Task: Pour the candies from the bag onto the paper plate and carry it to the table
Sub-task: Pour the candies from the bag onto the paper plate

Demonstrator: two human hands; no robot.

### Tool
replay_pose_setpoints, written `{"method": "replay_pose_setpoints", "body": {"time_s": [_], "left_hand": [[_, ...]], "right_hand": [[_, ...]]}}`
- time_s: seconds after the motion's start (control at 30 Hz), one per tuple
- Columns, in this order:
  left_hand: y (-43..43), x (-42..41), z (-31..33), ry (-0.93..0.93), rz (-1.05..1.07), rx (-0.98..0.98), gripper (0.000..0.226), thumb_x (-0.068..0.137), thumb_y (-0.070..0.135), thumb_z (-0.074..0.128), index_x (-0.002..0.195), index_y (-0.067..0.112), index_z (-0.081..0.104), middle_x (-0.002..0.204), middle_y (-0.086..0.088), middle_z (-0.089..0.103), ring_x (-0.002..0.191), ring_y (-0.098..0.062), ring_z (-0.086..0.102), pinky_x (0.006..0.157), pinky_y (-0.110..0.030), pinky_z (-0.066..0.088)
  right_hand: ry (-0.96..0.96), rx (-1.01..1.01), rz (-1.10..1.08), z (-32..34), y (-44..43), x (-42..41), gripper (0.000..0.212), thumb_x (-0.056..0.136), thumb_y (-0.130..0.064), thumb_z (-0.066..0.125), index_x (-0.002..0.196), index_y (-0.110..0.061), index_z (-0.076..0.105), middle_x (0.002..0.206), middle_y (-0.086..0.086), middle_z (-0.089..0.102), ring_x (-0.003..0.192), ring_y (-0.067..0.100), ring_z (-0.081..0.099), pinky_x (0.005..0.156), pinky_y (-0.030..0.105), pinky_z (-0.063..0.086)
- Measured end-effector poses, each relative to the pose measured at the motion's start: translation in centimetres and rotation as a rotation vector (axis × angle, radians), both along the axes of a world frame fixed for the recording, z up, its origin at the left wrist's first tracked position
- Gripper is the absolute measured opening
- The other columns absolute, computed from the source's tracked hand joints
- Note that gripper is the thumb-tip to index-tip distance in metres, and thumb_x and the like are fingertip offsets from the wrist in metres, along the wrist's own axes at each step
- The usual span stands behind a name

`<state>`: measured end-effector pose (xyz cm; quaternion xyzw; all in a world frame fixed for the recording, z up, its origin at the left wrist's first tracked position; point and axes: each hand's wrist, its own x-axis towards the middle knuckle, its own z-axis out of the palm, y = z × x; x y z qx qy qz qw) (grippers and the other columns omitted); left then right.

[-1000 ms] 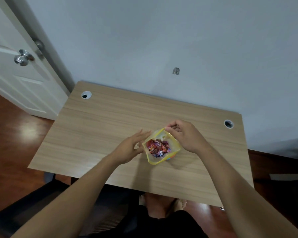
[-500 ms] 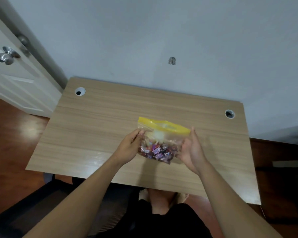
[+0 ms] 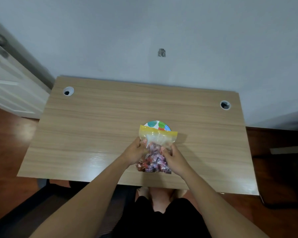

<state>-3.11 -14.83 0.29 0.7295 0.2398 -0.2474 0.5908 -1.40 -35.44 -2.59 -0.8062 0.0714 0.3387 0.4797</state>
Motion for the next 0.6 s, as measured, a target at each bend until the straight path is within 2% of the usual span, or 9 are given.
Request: {"method": "replay_pose_setpoints", "body": {"time_s": [0.03, 0.07, 0.17, 0.23, 0.33, 0.4, 0.47, 0.53, 0.6], "left_hand": [[-0.5, 0.1, -0.4, 0.013, 0.001, 0.009, 0.039, 0.115, 0.034, 0.037, 0.144, 0.012, 0.048, 0.103, -0.001, 0.062, 0.077, -0.009, 0.056, 0.046, -0.012, 0.048], [-0.9, 0.2, -0.6, 0.041, 0.0, 0.003, 0.039, 0.115, 0.033, 0.037, 0.143, 0.008, 0.047, 0.099, -0.005, 0.061, 0.073, -0.013, 0.055, 0.044, -0.014, 0.046], [-1.2, 0.5, -1.8, 0.1, -0.045, 0.081, 0.039, 0.114, 0.034, 0.036, 0.138, 0.007, 0.048, 0.107, -0.01, 0.062, 0.083, -0.023, 0.058, 0.056, -0.025, 0.048], [-1.0, 0.4, -2.7, 0.138, -0.048, 0.138, 0.034, 0.113, 0.031, 0.036, 0.134, 0.009, 0.051, 0.1, -0.008, 0.063, 0.078, -0.022, 0.059, 0.06, -0.028, 0.046], [-0.9, 0.4, -3.5, 0.197, -0.052, 0.174, 0.031, 0.111, 0.029, 0.037, 0.125, 0.008, 0.056, 0.091, -0.009, 0.06, 0.079, -0.026, 0.06, 0.058, -0.028, 0.043], [-1.1, 0.5, -3.7, 0.223, -0.051, 0.172, 0.027, 0.111, 0.031, 0.038, 0.115, 0.01, 0.056, 0.091, -0.009, 0.06, 0.079, -0.026, 0.061, 0.056, -0.026, 0.043], [-1.1, 0.7, -4.0, 0.235, -0.053, 0.176, 0.031, 0.111, 0.032, 0.039, 0.117, 0.008, 0.057, 0.095, -0.01, 0.061, 0.085, -0.026, 0.059, 0.066, -0.029, 0.044], [-1.0, 0.8, -4.5, 0.271, -0.064, 0.18, 0.041, 0.111, 0.036, 0.038, 0.125, 0.003, 0.058, 0.106, -0.016, 0.066, 0.092, -0.027, 0.059, 0.077, -0.032, 0.044], [-1.0, 0.9, -4.7, 0.298, -0.081, 0.196, 0.045, 0.111, 0.037, 0.037, 0.132, 0.002, 0.057, 0.122, -0.02, 0.068, 0.098, -0.028, 0.06, 0.079, -0.031, 0.043]], "right_hand": [[0.007, -0.021, -0.01, -0.3, 0.1, -0.1, 0.027, 0.1, -0.052, 0.058, 0.123, -0.037, 0.058, 0.099, -0.008, 0.072, 0.082, 0.012, 0.07, 0.084, 0.041, 0.058], [0.021, -0.034, -0.015, -1.0, 0.0, -0.2, 0.028, 0.097, -0.055, 0.058, 0.119, -0.036, 0.058, 0.1, -0.005, 0.074, 0.084, 0.017, 0.073, 0.085, 0.047, 0.061], [0.045, -0.089, 0.018, -1.4, 0.2, 0.0, 0.032, 0.101, -0.051, 0.056, 0.12, -0.025, 0.057, 0.104, 0.007, 0.073, 0.091, 0.028, 0.075, 0.088, 0.051, 0.061], [0.049, -0.121, 0.047, -1.6, 0.1, 0.2, 0.039, 0.101, -0.051, 0.056, 0.121, -0.018, 0.057, 0.107, 0.013, 0.072, 0.096, 0.033, 0.073, 0.088, 0.048, 0.059], [0.063, -0.133, 0.07, -2.5, 0.0, 0.5, 0.047, 0.094, -0.057, 0.056, 0.12, -0.018, 0.057, 0.11, 0.008, 0.073, 0.095, 0.031, 0.072, 0.084, 0.046, 0.059], [0.077, -0.162, 0.073, -2.5, 0.0, 0.8, 0.029, 0.101, -0.048, 0.055, 0.107, -0.02, 0.055, 0.098, 0.0, 0.068, 0.084, 0.023, 0.064, 0.074, 0.037, 0.052], [0.068, -0.183, 0.063, -2.5, 0.1, 1.0, 0.022, 0.104, -0.042, 0.055, 0.094, -0.024, 0.049, 0.086, -0.003, 0.059, 0.078, 0.018, 0.056, 0.067, 0.033, 0.042], [0.071, -0.188, 0.066, -2.9, 0.0, 1.1, 0.019, 0.104, -0.042, 0.056, 0.105, -0.023, 0.055, 0.093, -0.003, 0.064, 0.083, 0.018, 0.059, 0.071, 0.032, 0.042], [0.073, -0.178, 0.073, -3.3, 0.0, 1.1, 0.028, 0.103, -0.04, 0.056, 0.121, -0.019, 0.059, 0.101, -0.001, 0.068, 0.087, 0.02, 0.063, 0.074, 0.031, 0.045]]}}
